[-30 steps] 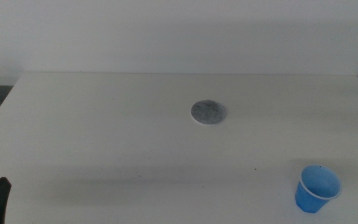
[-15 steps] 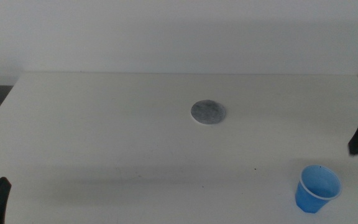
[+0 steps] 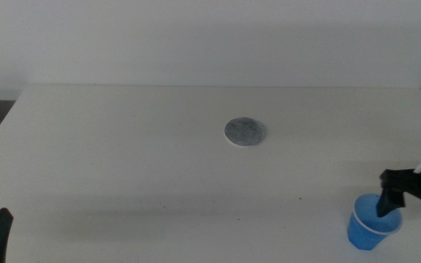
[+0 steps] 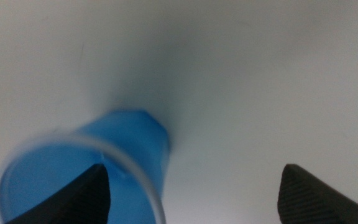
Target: Place an empty cup on a cup mat.
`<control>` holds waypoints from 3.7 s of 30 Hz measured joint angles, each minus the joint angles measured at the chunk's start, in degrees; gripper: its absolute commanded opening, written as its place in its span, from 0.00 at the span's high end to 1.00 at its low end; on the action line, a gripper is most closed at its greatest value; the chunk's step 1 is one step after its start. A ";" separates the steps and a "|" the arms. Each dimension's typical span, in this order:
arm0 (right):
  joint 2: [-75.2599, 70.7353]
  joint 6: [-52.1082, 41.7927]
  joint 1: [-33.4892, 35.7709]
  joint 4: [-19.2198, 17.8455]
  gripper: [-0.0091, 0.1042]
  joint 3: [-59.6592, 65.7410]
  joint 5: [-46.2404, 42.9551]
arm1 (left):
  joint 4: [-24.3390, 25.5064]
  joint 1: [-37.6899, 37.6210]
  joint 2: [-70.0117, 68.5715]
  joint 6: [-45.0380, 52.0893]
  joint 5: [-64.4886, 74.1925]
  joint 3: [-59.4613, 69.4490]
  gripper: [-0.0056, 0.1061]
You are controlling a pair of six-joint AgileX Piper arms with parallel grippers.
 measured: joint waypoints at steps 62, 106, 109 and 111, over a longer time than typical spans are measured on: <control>52.91 9.41 23.05 -7.44 0.91 -81.62 16.56 | 0.00 0.00 0.00 0.00 0.00 0.00 0.11; -35.24 7.26 7.51 -19.21 0.13 0.38 -24.42 | 0.00 0.00 0.00 0.00 0.00 0.00 0.11; -43.16 7.37 6.38 -19.21 0.13 11.45 -30.96 | 0.00 0.00 0.00 0.00 0.00 0.00 0.11; -47.37 7.37 6.28 -19.21 0.13 17.22 -35.14 | 0.00 0.00 0.00 0.00 0.00 0.00 0.11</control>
